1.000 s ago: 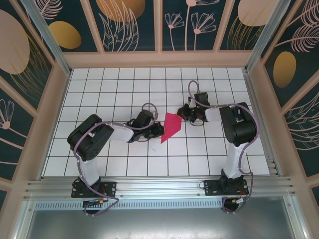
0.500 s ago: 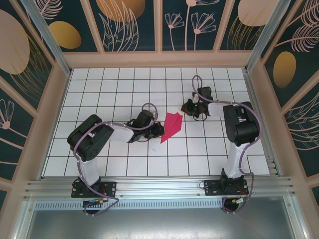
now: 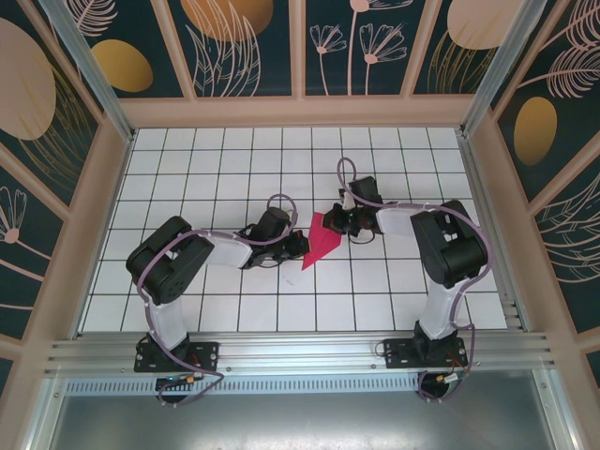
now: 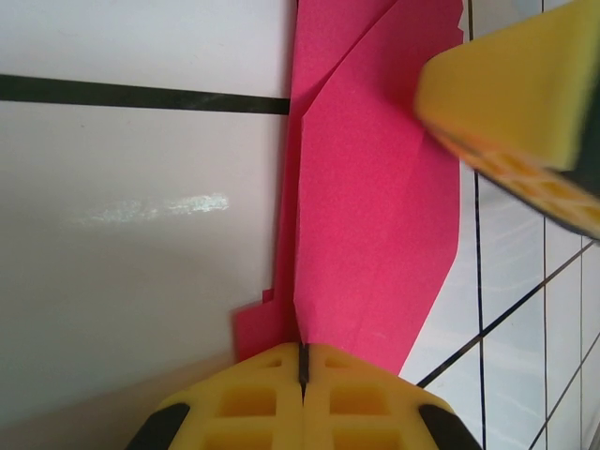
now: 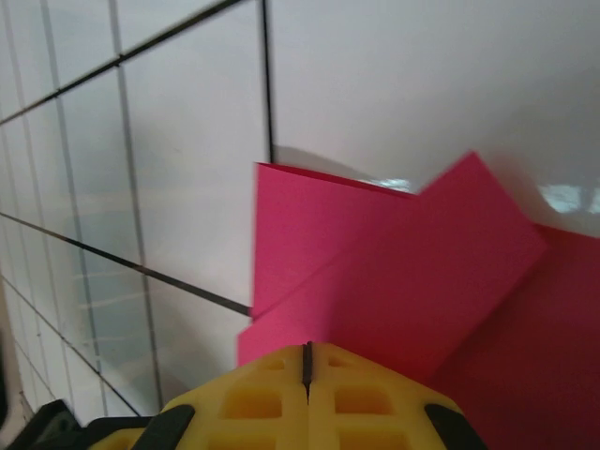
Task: Fold a paper plane with a square sheet of paper (pick it up from the middle)
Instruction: Fourth fold the wing at the center of the table.
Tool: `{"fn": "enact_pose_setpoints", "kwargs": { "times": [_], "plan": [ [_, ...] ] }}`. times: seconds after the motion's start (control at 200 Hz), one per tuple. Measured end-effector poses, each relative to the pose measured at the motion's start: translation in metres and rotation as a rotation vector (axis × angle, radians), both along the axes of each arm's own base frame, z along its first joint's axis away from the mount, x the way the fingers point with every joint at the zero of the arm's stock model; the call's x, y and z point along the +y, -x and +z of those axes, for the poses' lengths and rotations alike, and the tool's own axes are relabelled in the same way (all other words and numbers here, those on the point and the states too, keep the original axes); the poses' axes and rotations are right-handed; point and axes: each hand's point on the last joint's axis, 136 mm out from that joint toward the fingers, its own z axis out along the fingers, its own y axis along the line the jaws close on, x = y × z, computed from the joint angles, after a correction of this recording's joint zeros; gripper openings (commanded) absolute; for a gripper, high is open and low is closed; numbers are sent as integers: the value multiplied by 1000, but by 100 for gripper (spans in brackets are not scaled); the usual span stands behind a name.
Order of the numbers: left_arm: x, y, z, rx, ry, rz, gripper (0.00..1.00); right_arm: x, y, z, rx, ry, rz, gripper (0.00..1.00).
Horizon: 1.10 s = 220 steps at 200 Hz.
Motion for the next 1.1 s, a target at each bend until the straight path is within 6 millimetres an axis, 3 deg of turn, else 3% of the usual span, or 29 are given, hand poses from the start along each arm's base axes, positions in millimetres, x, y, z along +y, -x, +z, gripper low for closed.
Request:
{"fn": "enact_pose_setpoints", "kwargs": {
  "times": [0.155, 0.255, 0.39, 0.51, 0.651, 0.896, 1.101],
  "plan": [
    [4, -1, 6, -19, -34, 14, 33, -1, 1, -6, 3, 8, 6, 0],
    [15, -2, 8, -29, -84, 45, 34, -1, 1, -6, -4, 11, 14, 0],
    [32, -1, 14, -37, -136, 81, 11, -1, 1, -6, -9, 12, 20, 0],
    [24, 0, 37, -69, -75, 48, 0, -1, 1, -6, -9, 12, 20, 0],
    [2, 3, 46, -60, 21, -29, 0, -1, 1, -6, -9, 12, 20, 0],
    [-3, 10, 2, 45, -13, -61, 0, 0, 1, -6, -9, 12, 21, 0],
    [-4, 10, 0, 42, -3, -61, 0, 0, -1, -6, -11, 12, 20, 0]
  ]
}}
